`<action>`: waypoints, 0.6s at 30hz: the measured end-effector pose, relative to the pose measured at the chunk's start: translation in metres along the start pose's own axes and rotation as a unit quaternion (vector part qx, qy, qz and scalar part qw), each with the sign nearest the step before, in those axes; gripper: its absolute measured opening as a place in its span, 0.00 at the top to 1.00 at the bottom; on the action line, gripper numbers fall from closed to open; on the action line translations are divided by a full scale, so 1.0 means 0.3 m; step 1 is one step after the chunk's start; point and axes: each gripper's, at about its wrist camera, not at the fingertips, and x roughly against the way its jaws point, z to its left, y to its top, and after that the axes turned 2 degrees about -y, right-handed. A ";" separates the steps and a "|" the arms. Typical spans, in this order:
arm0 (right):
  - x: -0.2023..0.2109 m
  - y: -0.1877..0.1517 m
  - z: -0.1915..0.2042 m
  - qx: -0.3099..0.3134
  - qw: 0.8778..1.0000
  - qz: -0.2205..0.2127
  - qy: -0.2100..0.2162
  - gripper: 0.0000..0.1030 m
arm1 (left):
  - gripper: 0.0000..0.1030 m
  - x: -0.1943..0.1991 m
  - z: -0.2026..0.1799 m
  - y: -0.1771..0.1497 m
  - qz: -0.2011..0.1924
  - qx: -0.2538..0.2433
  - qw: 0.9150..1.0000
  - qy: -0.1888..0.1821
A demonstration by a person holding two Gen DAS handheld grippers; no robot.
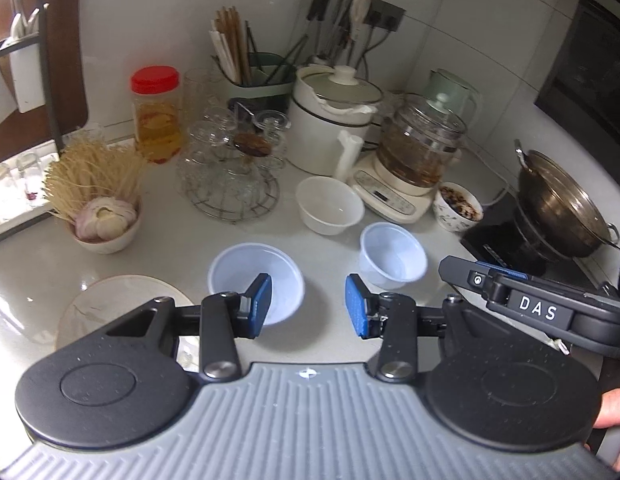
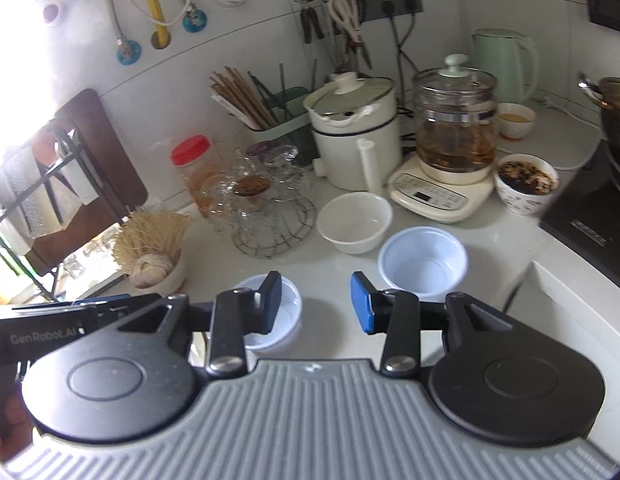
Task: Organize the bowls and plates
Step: 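Move both grippers to the second blue plastic bowl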
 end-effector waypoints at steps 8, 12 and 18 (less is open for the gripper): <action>0.043 -0.042 -0.081 -0.018 0.999 0.007 -0.033 0.60 | 0.55 -0.047 -0.064 -0.022 0.017 -0.018 0.999 -0.026; 0.027 -0.036 -0.146 -0.035 0.998 0.005 -0.045 0.60 | 0.55 -0.099 -0.111 -0.016 0.025 -0.022 0.999 -0.038; -0.036 0.012 -0.270 -0.066 0.996 0.005 -0.062 0.60 | 0.55 -0.237 -0.172 0.051 0.037 -0.030 0.997 -0.053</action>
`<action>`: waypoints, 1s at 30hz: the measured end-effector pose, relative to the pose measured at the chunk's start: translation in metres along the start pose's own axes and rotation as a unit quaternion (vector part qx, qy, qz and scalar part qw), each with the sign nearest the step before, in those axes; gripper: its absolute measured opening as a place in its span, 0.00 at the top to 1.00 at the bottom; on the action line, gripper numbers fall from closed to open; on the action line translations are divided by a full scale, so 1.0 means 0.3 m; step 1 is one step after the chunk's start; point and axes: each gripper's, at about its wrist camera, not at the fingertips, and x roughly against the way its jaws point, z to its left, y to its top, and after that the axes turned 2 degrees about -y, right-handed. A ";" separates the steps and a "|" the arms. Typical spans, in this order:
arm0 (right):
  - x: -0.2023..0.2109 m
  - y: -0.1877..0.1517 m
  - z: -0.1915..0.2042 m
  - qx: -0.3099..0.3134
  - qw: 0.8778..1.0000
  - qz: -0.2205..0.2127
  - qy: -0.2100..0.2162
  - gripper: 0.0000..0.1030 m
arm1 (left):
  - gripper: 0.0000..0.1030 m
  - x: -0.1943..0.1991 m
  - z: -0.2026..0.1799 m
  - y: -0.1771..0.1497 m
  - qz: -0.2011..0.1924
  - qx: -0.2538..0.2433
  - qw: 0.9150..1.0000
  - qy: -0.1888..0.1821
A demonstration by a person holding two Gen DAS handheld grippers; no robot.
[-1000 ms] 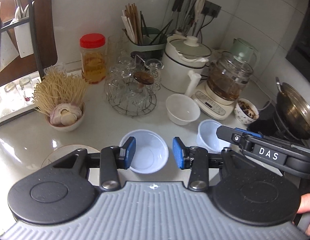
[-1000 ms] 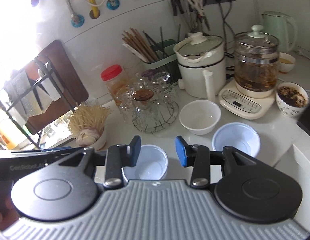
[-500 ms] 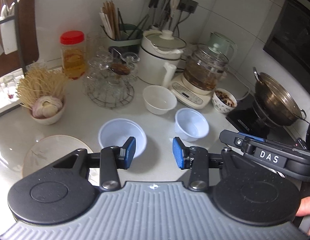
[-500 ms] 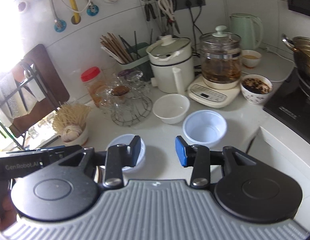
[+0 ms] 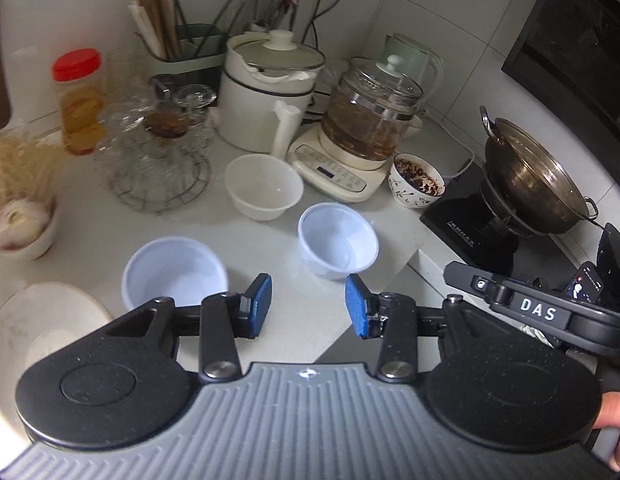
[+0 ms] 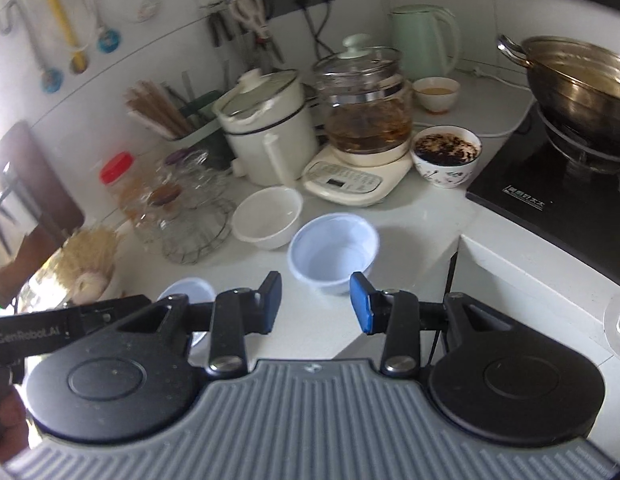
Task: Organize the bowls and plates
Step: 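Move both grippers to the second blue plastic bowl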
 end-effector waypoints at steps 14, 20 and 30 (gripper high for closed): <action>-0.303 0.156 -0.199 -0.055 0.997 0.057 -0.012 0.60 | 0.55 -0.393 -0.013 0.211 0.059 0.003 0.998 0.020; -0.474 0.187 -0.274 -0.077 0.991 0.111 0.001 0.60 | 0.55 -0.561 0.004 0.247 0.087 0.015 0.996 0.020; -0.693 0.212 -0.296 -0.094 0.978 0.177 0.056 0.49 | 0.55 -0.771 0.067 0.259 0.142 0.068 0.987 0.027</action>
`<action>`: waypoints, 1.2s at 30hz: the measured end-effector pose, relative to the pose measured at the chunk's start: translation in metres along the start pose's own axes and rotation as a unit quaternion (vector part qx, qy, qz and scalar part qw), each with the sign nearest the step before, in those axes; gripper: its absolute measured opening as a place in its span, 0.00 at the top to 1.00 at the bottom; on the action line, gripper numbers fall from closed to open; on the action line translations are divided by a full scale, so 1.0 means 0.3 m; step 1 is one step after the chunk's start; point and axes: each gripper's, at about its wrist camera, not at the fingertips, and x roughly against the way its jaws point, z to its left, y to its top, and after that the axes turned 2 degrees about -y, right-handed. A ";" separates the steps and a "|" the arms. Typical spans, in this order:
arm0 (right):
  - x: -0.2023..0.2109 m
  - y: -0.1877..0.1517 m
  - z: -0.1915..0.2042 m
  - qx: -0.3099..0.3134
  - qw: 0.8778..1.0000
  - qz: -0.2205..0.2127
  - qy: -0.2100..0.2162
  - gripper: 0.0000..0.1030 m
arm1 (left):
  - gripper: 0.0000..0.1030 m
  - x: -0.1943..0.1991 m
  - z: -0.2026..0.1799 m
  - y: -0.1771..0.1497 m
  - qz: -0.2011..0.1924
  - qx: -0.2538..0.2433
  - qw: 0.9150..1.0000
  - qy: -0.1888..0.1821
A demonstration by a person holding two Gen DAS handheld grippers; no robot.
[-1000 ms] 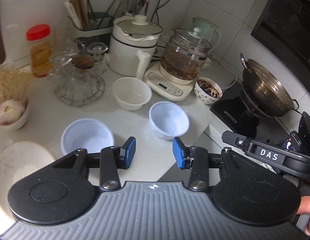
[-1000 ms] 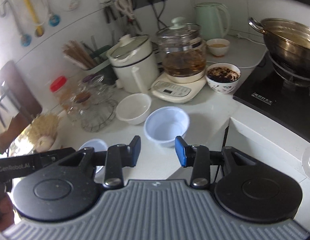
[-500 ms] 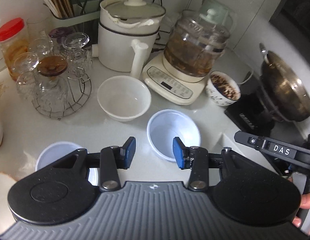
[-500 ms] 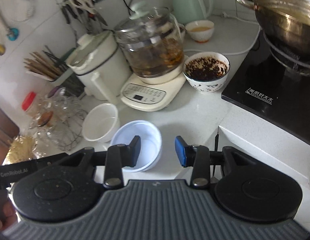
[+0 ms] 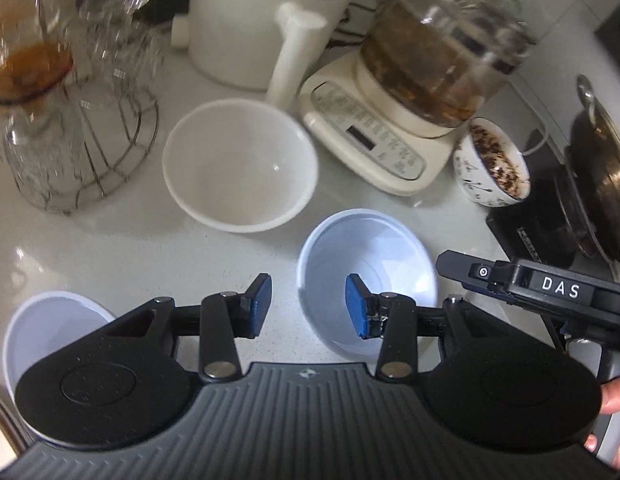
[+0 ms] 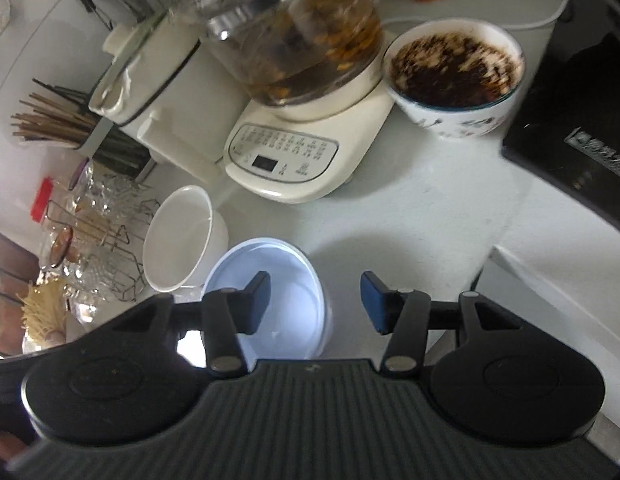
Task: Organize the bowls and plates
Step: 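Move both grippers to the second blue plastic bowl, then close the left gripper on the second blue bowl rim while the right gripper grips it too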
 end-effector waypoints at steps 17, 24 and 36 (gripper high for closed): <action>-0.118 0.019 -0.005 0.002 0.999 0.041 0.000 0.70 | 0.71 -0.136 0.050 0.014 0.038 0.044 0.998 -0.024; -0.122 0.018 -0.002 0.006 0.999 0.042 0.004 0.85 | 0.91 -0.144 0.042 0.017 0.041 0.044 0.998 -0.023; -0.069 0.014 0.013 0.022 0.999 0.032 0.017 0.87 | 0.92 -0.076 0.045 -0.004 0.027 0.059 0.998 -0.023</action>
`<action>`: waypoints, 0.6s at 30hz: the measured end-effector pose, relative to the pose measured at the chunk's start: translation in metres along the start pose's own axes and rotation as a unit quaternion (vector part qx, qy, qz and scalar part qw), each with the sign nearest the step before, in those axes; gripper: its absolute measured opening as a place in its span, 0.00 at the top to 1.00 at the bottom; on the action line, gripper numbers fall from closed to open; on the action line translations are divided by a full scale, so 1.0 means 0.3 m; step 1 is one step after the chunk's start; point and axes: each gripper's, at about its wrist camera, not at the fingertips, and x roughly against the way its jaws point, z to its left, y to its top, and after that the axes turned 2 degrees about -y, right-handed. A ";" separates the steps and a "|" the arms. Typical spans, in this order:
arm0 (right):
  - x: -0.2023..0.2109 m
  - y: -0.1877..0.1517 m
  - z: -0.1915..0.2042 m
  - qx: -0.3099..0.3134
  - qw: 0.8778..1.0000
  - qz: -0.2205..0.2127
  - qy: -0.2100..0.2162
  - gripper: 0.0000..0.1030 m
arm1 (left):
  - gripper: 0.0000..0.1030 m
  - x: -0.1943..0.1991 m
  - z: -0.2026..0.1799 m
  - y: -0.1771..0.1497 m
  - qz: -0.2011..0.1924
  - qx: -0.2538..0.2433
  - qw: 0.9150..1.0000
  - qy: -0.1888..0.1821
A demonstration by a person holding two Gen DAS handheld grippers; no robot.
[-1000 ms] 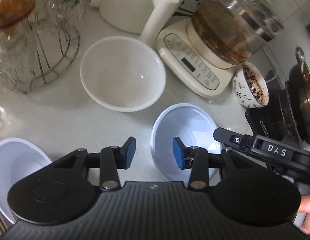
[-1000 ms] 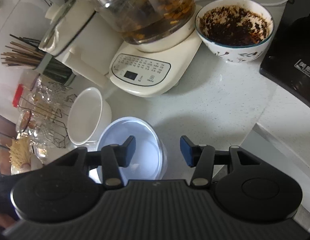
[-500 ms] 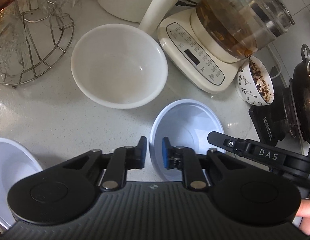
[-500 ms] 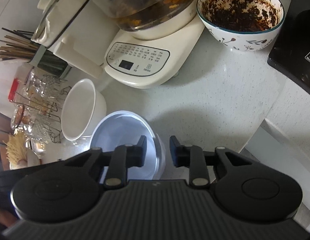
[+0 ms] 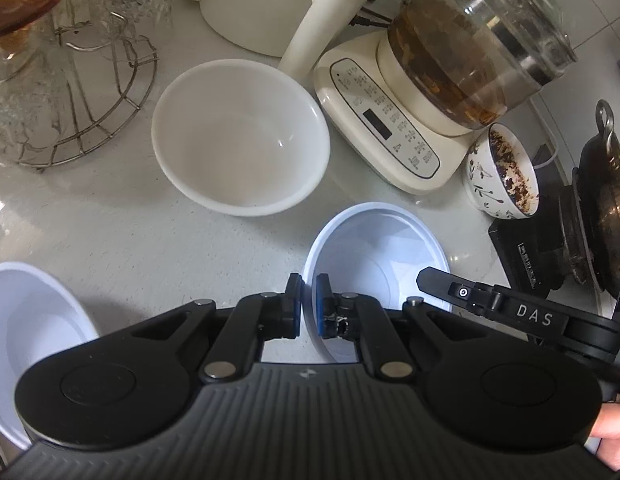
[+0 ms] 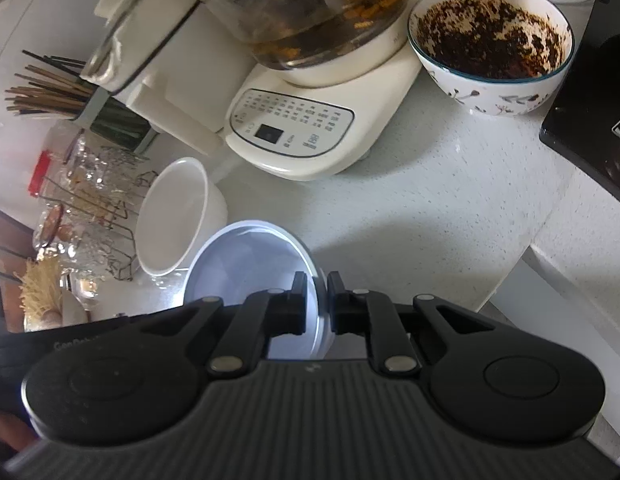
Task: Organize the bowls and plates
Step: 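Close the left gripper on the second blue bowl rim while the right gripper grips it too, then lift the second blue bowl with both grippers and carry it over the first blue bowl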
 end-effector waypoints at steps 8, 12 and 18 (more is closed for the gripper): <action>0.099 -0.003 0.058 0.024 0.999 -0.021 0.012 0.87 | 0.92 0.119 -0.022 -0.021 -0.018 0.012 1.000 -0.004; 0.139 -0.003 0.081 0.031 0.999 -0.029 0.020 0.87 | 0.92 0.175 -0.037 -0.029 -0.027 0.013 1.000 -0.002; 0.201 -0.017 0.120 0.042 0.998 -0.037 0.028 0.87 | 0.92 0.264 -0.064 -0.047 -0.048 0.004 0.999 0.010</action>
